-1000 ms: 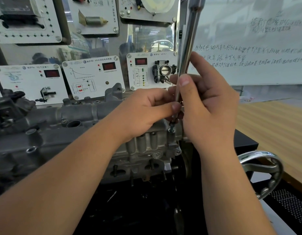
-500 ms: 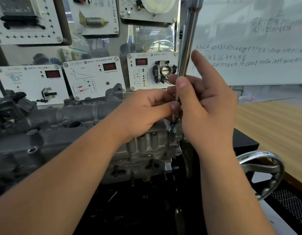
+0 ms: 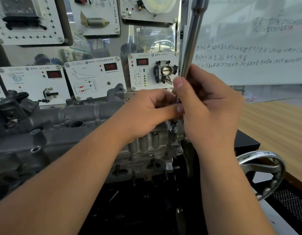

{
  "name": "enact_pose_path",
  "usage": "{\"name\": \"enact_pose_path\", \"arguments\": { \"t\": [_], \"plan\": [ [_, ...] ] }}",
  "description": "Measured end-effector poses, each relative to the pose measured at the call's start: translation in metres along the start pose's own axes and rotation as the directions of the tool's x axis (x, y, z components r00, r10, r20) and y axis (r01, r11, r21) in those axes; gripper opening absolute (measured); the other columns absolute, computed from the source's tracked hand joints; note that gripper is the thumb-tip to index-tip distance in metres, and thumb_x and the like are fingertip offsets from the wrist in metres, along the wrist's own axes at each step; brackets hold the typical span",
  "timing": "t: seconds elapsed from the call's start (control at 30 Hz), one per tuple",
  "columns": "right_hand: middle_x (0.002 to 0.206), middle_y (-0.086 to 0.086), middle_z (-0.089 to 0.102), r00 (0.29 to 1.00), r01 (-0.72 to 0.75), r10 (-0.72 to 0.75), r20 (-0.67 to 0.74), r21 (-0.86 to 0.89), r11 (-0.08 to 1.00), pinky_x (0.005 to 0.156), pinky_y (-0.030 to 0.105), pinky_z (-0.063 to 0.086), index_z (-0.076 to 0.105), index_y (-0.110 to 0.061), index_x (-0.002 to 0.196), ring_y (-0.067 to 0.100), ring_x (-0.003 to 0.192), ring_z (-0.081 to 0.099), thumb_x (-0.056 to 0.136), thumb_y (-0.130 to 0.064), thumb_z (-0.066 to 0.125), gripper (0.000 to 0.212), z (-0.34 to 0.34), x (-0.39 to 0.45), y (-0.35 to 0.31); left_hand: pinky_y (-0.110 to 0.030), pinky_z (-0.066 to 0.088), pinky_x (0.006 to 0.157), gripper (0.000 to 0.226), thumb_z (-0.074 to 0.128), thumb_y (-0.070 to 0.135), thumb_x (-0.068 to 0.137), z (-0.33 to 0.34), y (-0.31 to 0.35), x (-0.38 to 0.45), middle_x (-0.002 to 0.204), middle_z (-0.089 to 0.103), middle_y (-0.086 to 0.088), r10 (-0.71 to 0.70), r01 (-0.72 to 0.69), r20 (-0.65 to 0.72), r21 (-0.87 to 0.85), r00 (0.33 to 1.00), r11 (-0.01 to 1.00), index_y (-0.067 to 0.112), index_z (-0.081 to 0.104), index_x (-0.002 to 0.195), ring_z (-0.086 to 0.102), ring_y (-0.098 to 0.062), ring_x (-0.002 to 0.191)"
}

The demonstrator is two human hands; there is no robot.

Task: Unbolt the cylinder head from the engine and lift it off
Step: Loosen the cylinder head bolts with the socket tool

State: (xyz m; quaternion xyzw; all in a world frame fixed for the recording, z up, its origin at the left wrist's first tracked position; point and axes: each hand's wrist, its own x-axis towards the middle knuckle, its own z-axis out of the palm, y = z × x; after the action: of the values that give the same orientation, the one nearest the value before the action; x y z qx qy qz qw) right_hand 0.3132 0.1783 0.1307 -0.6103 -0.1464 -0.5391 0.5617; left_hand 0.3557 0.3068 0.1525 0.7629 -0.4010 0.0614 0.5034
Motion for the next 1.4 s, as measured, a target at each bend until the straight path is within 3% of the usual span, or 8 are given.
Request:
{"name": "enact_pose_path", "arguments": {
  "t": [0.17, 0.43, 0.63, 0.77, 0.97, 1.07, 1.23, 1.4],
  "plan": [
    [0.098, -0.008, 0.075, 1.000, 0.009, -0.009, 0.030, 0.013, 1.000, 0.075, 0.026, 0.059, 0.055, -0.018, 0.142, 0.009, 0.090, 0.072, 0.098, -0.022, 0.059, 0.044, 0.0013, -0.0021, -0.0012, -0.037, 0.057, 0.097, 0.031, 0.066, 0.036, 0.082, -0.0044, 0.0006, 0.0012, 0.100, 0.078, -0.003, -0.038, 0.045, 0.091, -0.069, 0.995, 0.997, 0.014, 0.074, 0.103, 0.074, -0.017, 0.100],
    [0.094, -0.010, 0.071, 0.998, 0.016, -0.013, 0.058, -0.053, 0.998, 0.078, 0.036, 0.058, 0.069, -0.018, 0.122, 0.009, 0.086, 0.069, 0.092, -0.029, 0.071, 0.032, 0.0036, -0.0012, -0.0052, -0.059, 0.053, 0.088, 0.021, 0.073, 0.011, 0.090, -0.0025, -0.0004, 0.0048, 0.100, 0.068, -0.030, -0.007, 0.005, 0.035, 0.037, 0.999, 0.999, -0.001, 0.067, 0.106, 0.066, -0.044, 0.095],
    [0.086, -0.008, 0.069, 0.997, 0.071, -0.069, 0.019, -0.109, 0.992, 0.071, 0.038, 0.058, 0.068, -0.017, 0.120, 0.013, 0.082, 0.070, 0.100, -0.018, 0.058, 0.023, 0.0024, -0.0012, -0.0023, -0.027, 0.057, 0.087, 0.031, 0.067, 0.031, 0.081, -0.0015, 0.0006, 0.0021, 0.099, 0.078, -0.009, -0.036, 0.041, 0.049, -0.111, 0.998, 0.993, 0.009, 0.073, 0.101, 0.073, -0.017, 0.093],
    [0.102, -0.010, 0.073, 0.998, 0.036, -0.033, 0.053, -0.048, 0.998, 0.079, 0.039, 0.061, 0.049, -0.019, 0.146, 0.010, 0.094, 0.071, 0.101, -0.022, 0.054, 0.045, 0.0015, -0.0012, -0.0037, -0.033, 0.059, 0.089, 0.024, 0.068, 0.017, 0.090, -0.0017, 0.0000, 0.0031, 0.103, 0.075, -0.017, -0.015, 0.020, 0.055, -0.093, 0.998, 0.995, 0.003, 0.070, 0.110, 0.073, -0.024, 0.096],
    [0.098, -0.008, 0.070, 0.999, 0.041, -0.038, 0.035, -0.081, 0.996, 0.080, 0.028, 0.056, 0.069, -0.014, 0.125, 0.005, 0.091, 0.067, 0.095, -0.028, 0.067, 0.033, 0.0040, -0.0012, -0.0068, -0.057, 0.055, 0.083, 0.018, 0.072, 0.009, 0.090, -0.0015, -0.0007, 0.0057, 0.097, 0.065, -0.032, 0.018, -0.019, 0.041, 0.024, 0.999, 1.000, 0.001, 0.066, 0.106, 0.065, -0.045, 0.089],
    [0.083, -0.014, 0.059, 0.994, 0.096, -0.103, -0.036, -0.173, 0.980, 0.072, 0.011, 0.043, 0.074, -0.013, 0.112, -0.003, 0.080, 0.058, 0.096, -0.022, 0.065, 0.020, 0.0029, -0.0018, -0.0055, -0.036, 0.058, 0.070, 0.027, 0.076, 0.021, 0.084, -0.0009, -0.0005, 0.0046, 0.083, 0.071, -0.013, 0.014, -0.014, 0.042, -0.014, 0.999, 1.000, 0.001, 0.068, 0.102, 0.067, -0.020, 0.075],
    [0.098, -0.010, 0.071, 0.998, 0.065, -0.063, 0.026, -0.067, 0.996, 0.080, 0.038, 0.059, 0.053, -0.017, 0.144, 0.011, 0.091, 0.070, 0.101, -0.020, 0.056, 0.043, 0.0040, -0.0029, -0.0077, -0.017, 0.052, 0.077, 0.023, 0.068, 0.030, 0.077, -0.0037, 0.0004, 0.0026, 0.083, 0.076, 0.008, 0.001, 0.014, 0.108, -0.139, 0.994, 0.990, 0.013, 0.073, 0.092, 0.070, -0.004, 0.081],
    [0.098, -0.008, 0.072, 0.996, 0.046, -0.043, 0.078, -0.040, 0.998, 0.080, 0.038, 0.059, 0.063, -0.012, 0.133, 0.009, 0.089, 0.070, 0.099, -0.027, 0.061, 0.037, 0.0051, -0.0026, -0.0085, -0.050, 0.056, 0.080, 0.025, 0.074, 0.011, 0.086, -0.0033, 0.0001, 0.0058, 0.095, 0.068, -0.030, 0.029, -0.027, 0.039, -0.041, 0.999, 0.999, -0.007, 0.068, 0.102, 0.064, -0.046, 0.085]
  ]
}}
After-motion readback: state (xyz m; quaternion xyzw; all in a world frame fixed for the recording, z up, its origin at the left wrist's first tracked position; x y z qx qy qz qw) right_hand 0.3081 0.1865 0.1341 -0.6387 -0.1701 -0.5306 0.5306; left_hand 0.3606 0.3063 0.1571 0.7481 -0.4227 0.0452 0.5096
